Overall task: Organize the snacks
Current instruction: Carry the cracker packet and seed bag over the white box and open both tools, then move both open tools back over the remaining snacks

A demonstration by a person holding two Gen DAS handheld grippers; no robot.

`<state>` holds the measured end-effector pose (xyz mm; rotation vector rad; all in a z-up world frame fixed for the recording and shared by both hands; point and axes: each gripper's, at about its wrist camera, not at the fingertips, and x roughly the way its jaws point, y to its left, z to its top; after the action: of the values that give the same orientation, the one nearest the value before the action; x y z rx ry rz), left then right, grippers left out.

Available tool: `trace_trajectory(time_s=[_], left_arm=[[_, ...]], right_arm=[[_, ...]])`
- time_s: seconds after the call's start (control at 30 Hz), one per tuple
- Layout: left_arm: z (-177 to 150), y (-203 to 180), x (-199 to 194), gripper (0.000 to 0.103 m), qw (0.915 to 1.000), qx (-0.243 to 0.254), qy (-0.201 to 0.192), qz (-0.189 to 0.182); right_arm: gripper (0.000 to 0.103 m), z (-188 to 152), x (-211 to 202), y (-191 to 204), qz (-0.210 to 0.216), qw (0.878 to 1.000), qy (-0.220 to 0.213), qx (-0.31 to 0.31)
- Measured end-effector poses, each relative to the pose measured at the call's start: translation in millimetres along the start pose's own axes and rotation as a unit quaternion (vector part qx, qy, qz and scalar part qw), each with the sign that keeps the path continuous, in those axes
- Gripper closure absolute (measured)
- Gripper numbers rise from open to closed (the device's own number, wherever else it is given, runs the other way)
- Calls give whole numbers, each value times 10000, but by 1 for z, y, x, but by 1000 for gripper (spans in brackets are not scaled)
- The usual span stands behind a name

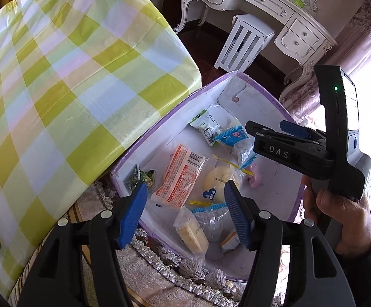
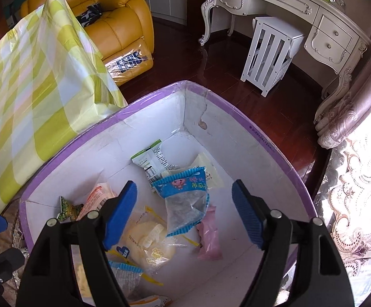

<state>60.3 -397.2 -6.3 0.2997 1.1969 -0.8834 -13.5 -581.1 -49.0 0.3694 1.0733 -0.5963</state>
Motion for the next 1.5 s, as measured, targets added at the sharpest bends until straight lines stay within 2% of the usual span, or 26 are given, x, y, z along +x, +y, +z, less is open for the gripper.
trace_trajectory(time_s=[0.23,0.4,0.63,1.03,1.2,1.4,1.5], left_arm=[[-4,23,-20,39,9991,-250,-317,153],[-12,49,-39,39,9971,-475,-530,271],[-32,100,-68,39,9898,-1085,-807,442],[-70,172,-115,39,9712,-1890,-1267,704],[-83,205,-136,39,9601,-2225,-1474,838],[-101,252,-152,39,9449,-2693,-1549,1033],[-105,271,-152,39,9417,-2850,-1482,997]], right_arm=[[26,5,-10,20,174,9998,-29,-110],[26,7,-20,43,469,9986,-30,-227],[26,6,-34,90,708,9956,-31,-606],[26,3,-60,158,1100,9876,-93,-1121],[26,-4,-69,190,1303,9819,-46,-1374],[26,-16,-80,235,1607,9716,48,-1734],[26,-23,-86,259,1818,9646,127,-1906]])
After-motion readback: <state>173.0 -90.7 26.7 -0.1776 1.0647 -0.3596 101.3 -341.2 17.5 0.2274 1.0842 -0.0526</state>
